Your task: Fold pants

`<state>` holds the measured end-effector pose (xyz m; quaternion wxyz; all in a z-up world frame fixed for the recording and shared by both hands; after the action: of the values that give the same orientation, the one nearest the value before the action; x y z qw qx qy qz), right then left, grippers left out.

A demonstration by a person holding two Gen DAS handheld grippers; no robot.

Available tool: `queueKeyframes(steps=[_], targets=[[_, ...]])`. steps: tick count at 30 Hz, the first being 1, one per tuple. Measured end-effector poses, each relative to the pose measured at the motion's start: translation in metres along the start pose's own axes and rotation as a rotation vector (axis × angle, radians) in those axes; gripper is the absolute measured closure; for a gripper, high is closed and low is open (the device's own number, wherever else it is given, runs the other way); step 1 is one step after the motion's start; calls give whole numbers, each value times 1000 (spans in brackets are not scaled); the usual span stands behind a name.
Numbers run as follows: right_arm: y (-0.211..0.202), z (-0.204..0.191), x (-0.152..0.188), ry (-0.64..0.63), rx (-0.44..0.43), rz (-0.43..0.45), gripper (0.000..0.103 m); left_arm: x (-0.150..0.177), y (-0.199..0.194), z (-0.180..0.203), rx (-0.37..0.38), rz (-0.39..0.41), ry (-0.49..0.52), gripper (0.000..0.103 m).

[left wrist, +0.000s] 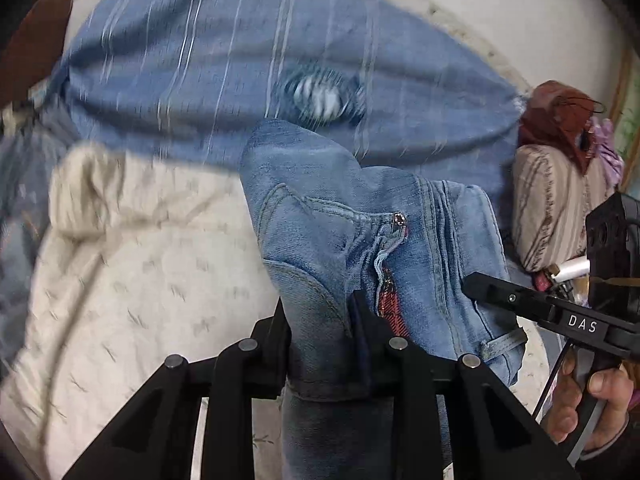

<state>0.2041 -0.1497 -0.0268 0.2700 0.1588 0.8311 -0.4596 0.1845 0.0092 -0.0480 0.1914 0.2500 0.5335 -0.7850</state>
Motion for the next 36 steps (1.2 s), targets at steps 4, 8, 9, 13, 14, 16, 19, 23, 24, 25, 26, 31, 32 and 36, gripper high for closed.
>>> queueKeyframes(steps=[4, 8, 9, 13, 14, 16, 19, 23, 24, 25, 26, 31, 32, 36], targets=[[52, 31, 29, 51, 30, -121, 78, 41, 66, -31, -40, -162, -98, 62], [70, 58, 48, 72, 144, -134, 50, 46, 59, -45, -102, -91, -114, 29], [61, 53, 48, 61, 135, -117, 50, 45, 51, -43, -95, -86, -100, 29], [15, 30, 39, -6, 179, -4, 50, 45, 5, -31, -67, 13, -63, 27], [5, 22, 41, -7, 157, 18, 50, 48, 0, -28, -68, 25, -58, 26], [-3, 6, 50, -30, 115, 28, 48, 57, -2, -24, -84, 21, -27, 23], [28, 9, 80, -94, 197, -88, 35, 82, 37, -22, -176, -109, 35, 18], [36, 24, 93, -32, 219, -125, 34, 74, 21, -21, -204, -68, 10, 16], [23, 18, 88, -46, 220, -92, 33, 72, 14, -20, -211, -53, 15, 16], [12, 12, 84, -68, 225, -63, 31, 70, 4, -17, -227, -37, 30, 16], [-4, 8, 82, -90, 245, -25, 26, 70, -3, -16, -243, -25, 45, 15], [-47, 4, 104, -87, 284, 75, 16, 83, -34, -5, -322, 26, 88, 5], [-49, 4, 113, -92, 294, 75, 16, 88, -36, -5, -324, 17, 92, 5], [-50, 4, 138, -112, 322, 80, 16, 103, -40, 3, -315, -13, 102, 5]])
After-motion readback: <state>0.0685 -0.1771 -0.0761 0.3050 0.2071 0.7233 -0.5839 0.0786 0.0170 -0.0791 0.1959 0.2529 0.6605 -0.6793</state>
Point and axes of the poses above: each gripper's, at about its wrist camera, not at the fingertips, and y roughly the way its jaws point, z to its right, x to its underside, the point moved 10 cm from there along y, roughly the way its jaws point, and after that the axes turned 7 degrees about -z, right-handed, at the moved point
